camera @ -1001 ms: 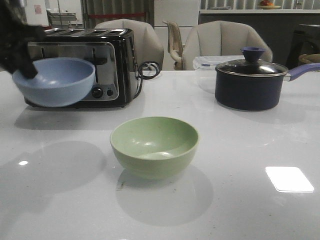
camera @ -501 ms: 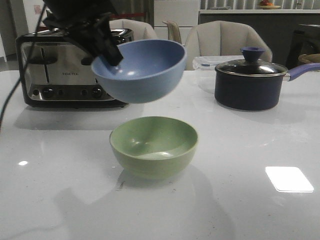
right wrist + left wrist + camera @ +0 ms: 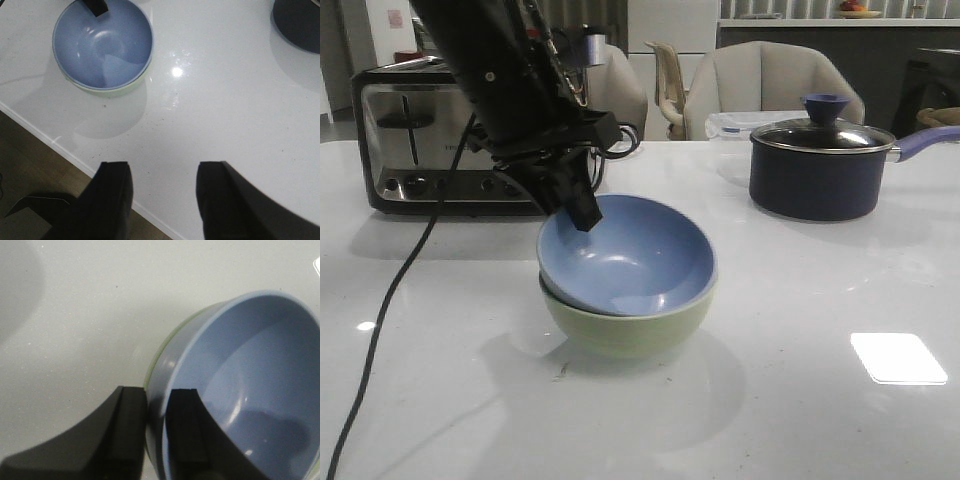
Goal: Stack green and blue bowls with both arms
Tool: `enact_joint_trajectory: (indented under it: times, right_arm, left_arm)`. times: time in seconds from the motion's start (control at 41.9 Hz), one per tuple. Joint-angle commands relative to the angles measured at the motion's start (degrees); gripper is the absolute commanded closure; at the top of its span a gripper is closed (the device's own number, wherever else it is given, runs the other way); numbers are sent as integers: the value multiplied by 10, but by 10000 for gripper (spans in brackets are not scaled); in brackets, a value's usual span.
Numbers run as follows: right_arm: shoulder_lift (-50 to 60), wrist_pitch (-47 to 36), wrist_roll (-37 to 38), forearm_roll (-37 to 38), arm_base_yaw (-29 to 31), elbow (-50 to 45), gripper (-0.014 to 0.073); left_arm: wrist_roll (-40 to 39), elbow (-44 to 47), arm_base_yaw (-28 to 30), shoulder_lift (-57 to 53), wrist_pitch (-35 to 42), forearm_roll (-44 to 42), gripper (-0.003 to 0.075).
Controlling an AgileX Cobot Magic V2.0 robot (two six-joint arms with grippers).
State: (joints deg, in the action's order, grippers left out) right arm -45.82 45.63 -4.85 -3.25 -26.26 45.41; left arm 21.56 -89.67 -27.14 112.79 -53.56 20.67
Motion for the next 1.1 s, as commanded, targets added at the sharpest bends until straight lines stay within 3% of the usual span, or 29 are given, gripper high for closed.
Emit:
enact_joint_trajectory:
  times: [0.0, 0.095, 0.453, 0.978, 1.073]
  right_arm:
    - [4, -33, -4, 3, 1, 17, 171]
    - [4, -33, -4, 3, 1, 17, 171]
    - [4, -33, -4, 3, 1, 17, 171]
    - [4, -33, -4, 3, 1, 17, 171]
    - [4, -31, -4, 3, 1, 17, 171]
  left_arm:
    - [2, -17, -5, -31, 14, 13, 255]
    - [2, -30, -5, -37, -4, 13, 188]
    - [2, -12, -10, -193, -20, 20, 190]
    - [4, 304, -33, -636, 48, -27, 190]
    - [-52, 363, -33, -728, 74, -87, 190]
